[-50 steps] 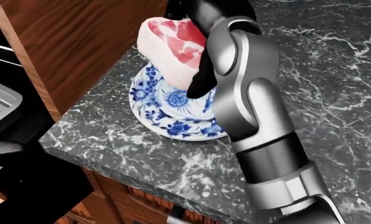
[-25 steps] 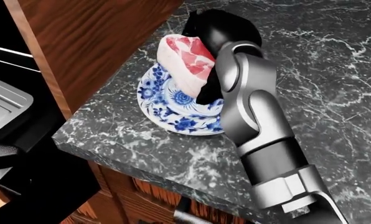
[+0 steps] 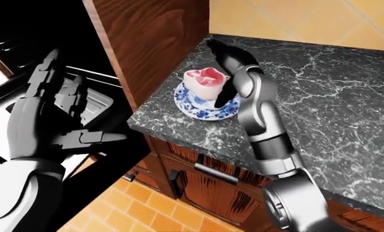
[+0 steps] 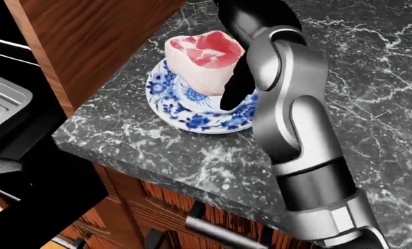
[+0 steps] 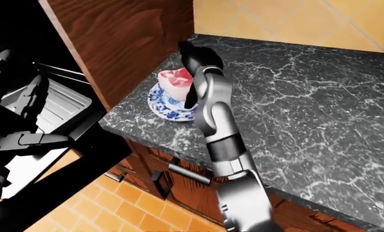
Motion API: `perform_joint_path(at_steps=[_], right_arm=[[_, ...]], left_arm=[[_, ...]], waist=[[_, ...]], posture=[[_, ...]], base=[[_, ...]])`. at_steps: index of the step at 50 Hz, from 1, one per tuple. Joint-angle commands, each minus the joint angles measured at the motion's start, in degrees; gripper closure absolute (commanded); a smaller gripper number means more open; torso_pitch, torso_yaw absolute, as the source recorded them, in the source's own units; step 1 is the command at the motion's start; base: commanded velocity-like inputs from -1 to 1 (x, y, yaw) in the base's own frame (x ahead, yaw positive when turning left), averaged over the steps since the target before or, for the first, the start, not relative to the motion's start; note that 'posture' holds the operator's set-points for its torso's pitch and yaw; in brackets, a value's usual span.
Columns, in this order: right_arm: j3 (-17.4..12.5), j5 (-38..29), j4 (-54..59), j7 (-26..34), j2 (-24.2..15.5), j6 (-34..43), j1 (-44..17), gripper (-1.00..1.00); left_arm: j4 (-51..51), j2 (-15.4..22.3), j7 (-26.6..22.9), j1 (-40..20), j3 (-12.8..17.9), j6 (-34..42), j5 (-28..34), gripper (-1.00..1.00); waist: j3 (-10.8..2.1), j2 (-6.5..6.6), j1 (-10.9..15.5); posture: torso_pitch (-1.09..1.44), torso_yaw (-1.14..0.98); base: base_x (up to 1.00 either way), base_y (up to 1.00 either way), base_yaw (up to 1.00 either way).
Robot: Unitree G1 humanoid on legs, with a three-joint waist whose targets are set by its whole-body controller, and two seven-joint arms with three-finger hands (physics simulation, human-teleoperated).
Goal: Pick the steak from the oven and place it on the plate on the counter.
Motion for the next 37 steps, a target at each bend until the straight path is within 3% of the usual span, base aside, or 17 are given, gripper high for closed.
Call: perform_joint_path(at_steps=[1,6,9,10,12,16,20,23,24,26,28,29,32,35,37], right_arm=[[-0.7,-1.5,-6.9,3.5,-0.8,0.5,-2.7,-0.86],[-3.2,-2.9,-22.3,14.4,-4.2,2.5,-1.0,-0.84],[-6.3,-2.5,-31.6,21.2,-9.2,3.1,1.4,-0.85],[-7.5,-2.0,-34.6,23.3,-11.1,2.8,2.6,-0.96],[-11.1,-0.2,-40.9,27.7,-15.9,2.7,5.5,-0.97],[-19.2,6.3,-49.6,33.6,-25.9,5.4,10.1,-0.98],[-28.7,15.4,-56.4,35.2,-35.0,6.7,20.0,-1.0],[-39.5,24.5,-60.3,35.7,-42.2,9.2,26.8,-1.0],[-43.2,27.4,-61.1,35.3,-43.6,9.1,30.1,-1.0],[-51.7,33.2,-63.4,34.4,-44.5,8.5,36.4,-1.0],[-62.3,39.2,-65.7,34.2,-43.4,6.0,42.7,-1.0],[-67.7,42.0,-66.3,33.9,-41.7,3.7,46.1,-1.0],[-83.2,50.5,-66.1,31.0,-33.9,-5.2,55.5,-1.0],[-94.1,59.6,-64.2,29.8,-31.0,-8.5,61.4,-1.0],[-100.1,65.1,-60.9,28.7,-29.1,-11.9,64.7,-1.0]], left_arm=[[-1.0,0.8,0.1,-1.0,0.8,-1.5,0.0,-1.0],[-2.0,2.7,1.6,-1.6,4.6,0.6,-4.1,-1.0],[-2.1,5.2,4.3,-2.6,8.4,2.2,-9.5,-1.0],[-2.4,6.2,5.2,-2.2,9.9,2.4,-11.7,-1.0],[-2.4,8.6,7.2,-1.1,13.2,2.3,-16.5,-1.0],[-2.3,12.6,10.3,1.2,15.5,0.4,-21.7,-1.0],[-2.8,14.6,11.1,5.3,19.9,-1.7,-26.2,-1.0],[-2.4,16.0,12.7,6.6,22.2,-2.3,-27.2,-1.0],[-3.3,16.6,13.1,7.1,22.5,-2.5,-25.9,-1.0],[-3.9,18.1,16.5,6.6,24.9,-2.3,-29.6,-1.0],[-4.8,19.1,19.0,7.3,25.7,-2.9,-31.4,-1.0],[-5.7,19.4,20.1,7.5,25.2,-3.4,-28.4,-1.0],[-8.0,18.8,22.6,8.3,26.7,-4.4,-29.4,-1.0],[-8.3,20.3,26.2,10.2,31.9,-5.3,-34.7,-1.0],[-8.7,20.2,28.2,11.2,32.1,-6.2,-35.5,-1.0]], waist=[[-1.53,0.08,0.0],[-1.2,-0.02,0.0],[-0.99,-0.28,0.0],[-0.94,-0.39,0.1],[-0.85,-0.63,0.0],[-0.75,-1.05,0.0],[-0.58,-1.48,0.1],[-0.48,-2.01,0.2],[-0.41,-2.14,0.2],[-0.07,-2.38,0.3],[0.21,-2.62,0.3],[0.38,-2.74,0.3],[0.75,-2.99,0.3],[0.76,-3.0,0.2],[0.96,-2.82,0.0]], posture=[[0.0,0.0],[0.0,0.0],[0.0,0.0],[0.0,0.0],[0.0,0.0],[0.0,0.0],[0.0,0.0],[0.0,0.0],[0.0,0.0],[0.0,0.0],[0.0,0.0],[0.0,0.0],[0.0,0.0],[0.0,0.0],[0.0,0.0]], base=[[0.0,0.0,0.0],[0.0,0.0,0.0],[0.0,0.0,0.0],[0.0,0.0,0.0],[0.0,0.0,0.0],[0.0,0.0,0.0],[0.0,0.0,0.0],[0.0,0.0,0.0],[0.0,0.0,0.0],[0.0,0.0,0.0],[0.0,0.0,0.0],[0.0,0.0,0.0],[0.0,0.0,0.0],[0.0,0.0,0.0],[0.0,0.0,0.0]])
